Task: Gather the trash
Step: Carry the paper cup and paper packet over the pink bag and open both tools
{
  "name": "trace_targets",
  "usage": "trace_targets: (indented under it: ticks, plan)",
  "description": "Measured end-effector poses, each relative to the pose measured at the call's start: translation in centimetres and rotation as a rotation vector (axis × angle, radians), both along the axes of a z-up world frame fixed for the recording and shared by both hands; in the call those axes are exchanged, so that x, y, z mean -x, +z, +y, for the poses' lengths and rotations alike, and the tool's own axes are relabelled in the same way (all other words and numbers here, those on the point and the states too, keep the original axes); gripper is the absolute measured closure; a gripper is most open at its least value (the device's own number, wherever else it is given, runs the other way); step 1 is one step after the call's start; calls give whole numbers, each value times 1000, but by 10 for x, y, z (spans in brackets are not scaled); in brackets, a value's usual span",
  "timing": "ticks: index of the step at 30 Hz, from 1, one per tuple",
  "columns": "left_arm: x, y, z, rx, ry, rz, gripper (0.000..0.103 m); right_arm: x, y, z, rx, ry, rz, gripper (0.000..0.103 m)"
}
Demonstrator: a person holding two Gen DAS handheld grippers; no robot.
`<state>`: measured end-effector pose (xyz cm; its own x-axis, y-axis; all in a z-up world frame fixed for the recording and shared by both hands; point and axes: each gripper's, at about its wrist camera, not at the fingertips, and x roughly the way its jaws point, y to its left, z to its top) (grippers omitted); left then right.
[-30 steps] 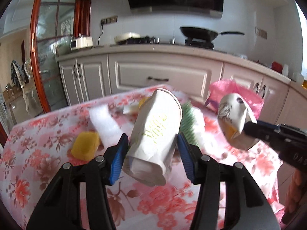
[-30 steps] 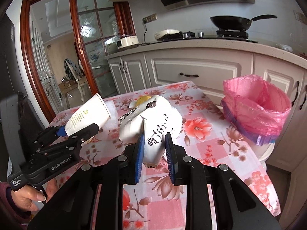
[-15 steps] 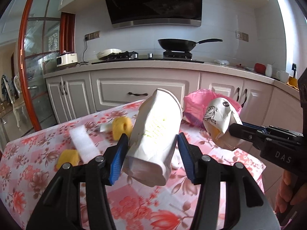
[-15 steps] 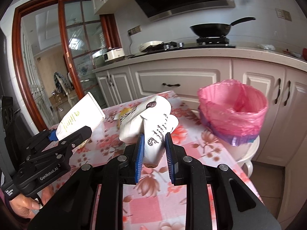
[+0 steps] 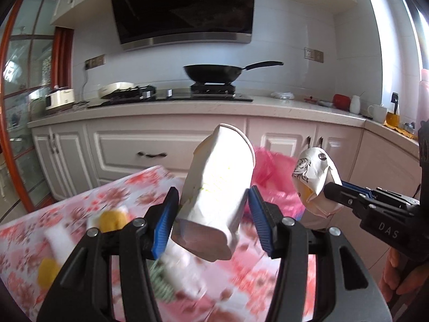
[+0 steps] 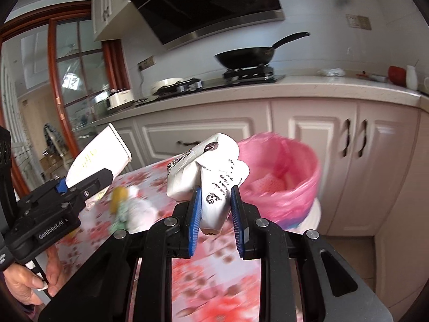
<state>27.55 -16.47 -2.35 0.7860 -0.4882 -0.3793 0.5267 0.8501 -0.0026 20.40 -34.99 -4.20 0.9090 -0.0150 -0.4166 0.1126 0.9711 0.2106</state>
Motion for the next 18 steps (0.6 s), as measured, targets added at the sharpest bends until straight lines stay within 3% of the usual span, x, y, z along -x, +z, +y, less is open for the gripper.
trace_targets:
  ticks: [9, 18]
  plan:
    - [-55, 8, -67, 22, -51, 8, 50, -41, -2, -55, 32, -63, 6, 81]
    - [-124, -8, -121, 57, -76, 112, 50, -90, -13, -97, 39, -91, 29, 81]
